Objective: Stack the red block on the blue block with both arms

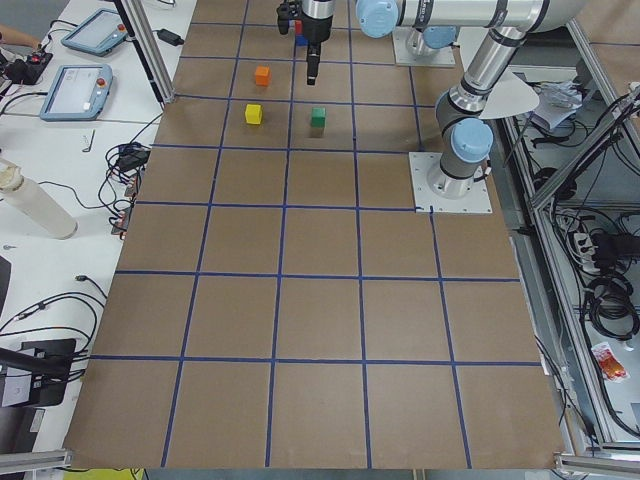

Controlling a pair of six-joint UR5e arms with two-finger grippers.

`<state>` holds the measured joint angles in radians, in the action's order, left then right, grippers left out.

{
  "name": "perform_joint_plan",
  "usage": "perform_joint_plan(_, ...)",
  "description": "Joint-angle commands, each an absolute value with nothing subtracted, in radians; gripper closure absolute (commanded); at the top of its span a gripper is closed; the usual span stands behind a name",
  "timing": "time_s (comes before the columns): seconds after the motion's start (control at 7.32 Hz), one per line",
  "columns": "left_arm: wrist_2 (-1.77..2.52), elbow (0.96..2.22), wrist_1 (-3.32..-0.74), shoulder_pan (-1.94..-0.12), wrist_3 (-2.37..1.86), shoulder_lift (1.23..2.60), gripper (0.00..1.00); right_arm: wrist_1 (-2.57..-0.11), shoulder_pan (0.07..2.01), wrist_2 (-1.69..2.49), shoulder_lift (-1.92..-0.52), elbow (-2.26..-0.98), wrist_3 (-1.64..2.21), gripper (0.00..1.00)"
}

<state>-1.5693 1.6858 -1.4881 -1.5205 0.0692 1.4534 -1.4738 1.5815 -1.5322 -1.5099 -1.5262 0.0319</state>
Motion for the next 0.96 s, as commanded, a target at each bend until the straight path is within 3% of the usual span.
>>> perform_joint_plan(0.0,-1.569,1.686,-1.488,-1.52,0.069,1.453,0.0,-1.471,1.586,-1.546,-1.526,-1.538,0.165,0.0)
perform_joint_plan(0.82,-1.569,1.687,-1.488,-1.52,0.069,1.451,0.0,-1.486,1.586,-1.548,-1.536,-1.583,0.163,0.0)
